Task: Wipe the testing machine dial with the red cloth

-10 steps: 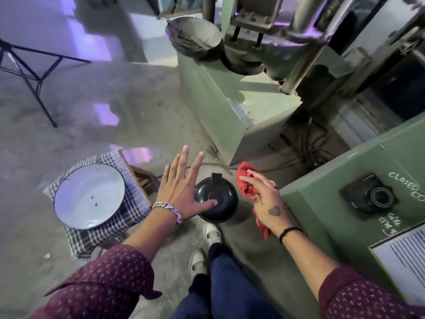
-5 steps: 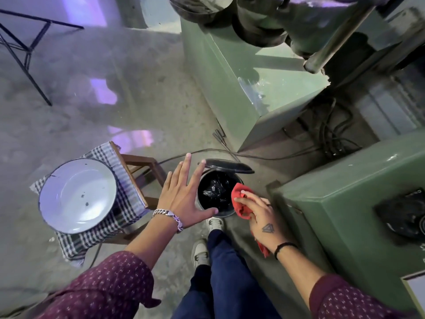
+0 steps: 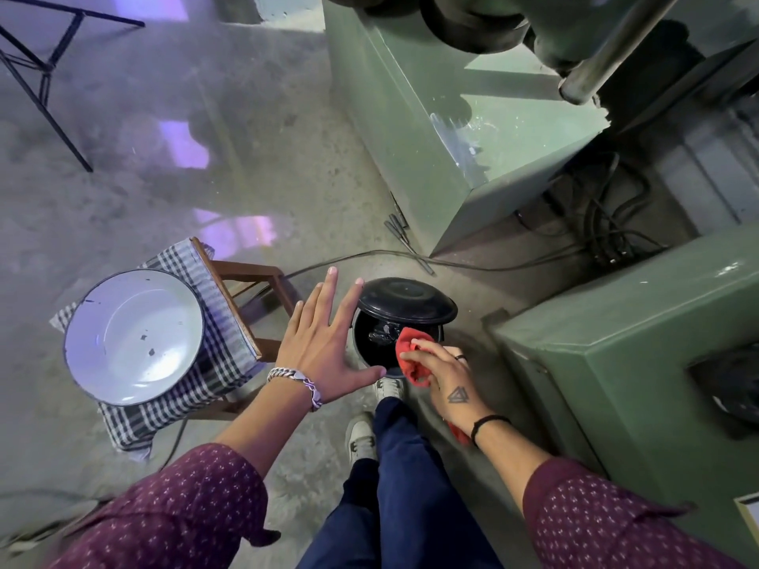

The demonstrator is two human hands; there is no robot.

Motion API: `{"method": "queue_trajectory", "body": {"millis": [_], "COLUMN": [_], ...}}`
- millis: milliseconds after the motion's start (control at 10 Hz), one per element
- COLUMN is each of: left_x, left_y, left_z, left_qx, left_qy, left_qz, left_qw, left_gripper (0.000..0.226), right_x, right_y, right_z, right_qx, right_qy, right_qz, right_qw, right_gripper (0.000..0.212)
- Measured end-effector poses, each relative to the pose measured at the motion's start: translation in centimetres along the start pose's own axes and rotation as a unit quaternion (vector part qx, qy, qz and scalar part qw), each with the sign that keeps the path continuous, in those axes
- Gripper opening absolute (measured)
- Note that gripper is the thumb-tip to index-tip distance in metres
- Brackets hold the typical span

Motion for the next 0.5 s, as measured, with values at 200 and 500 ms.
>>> {"method": "queue_trajectory", "body": {"millis": [200, 500], "left_x": [-0.3, -0.2], "left_y": [-1.3, -2.3], "left_z": [0.8, 0.7], "left_qx": [-0.001, -0.012], "left_qy": [0.003, -0.010], "left_qz": [-0.004, -0.019], "left_qw": [1.000, 1.000], "left_gripper": [0.141, 0.146], "right_x": [-0.3, 1.1], "right_y": [-1.8, -2.3], "right_z": [-1.2, -2.1], "right_qx": [-0.076, -0.128], "right_qy": [0.000, -0.011], "right_qz": [0.025, 0.168], "right_qw": [0.997, 0.977], "right_gripper": [0.081, 0.123]}}
Point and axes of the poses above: each hand's wrist, its own z-axis away from the middle knuckle, its own y-axis out of the back of the hand, x = y × z, the point moved 7 cm from there along -z, towards the middle knuckle, and after that the axes turned 13 degrees about -z, right-handed, at the moved point
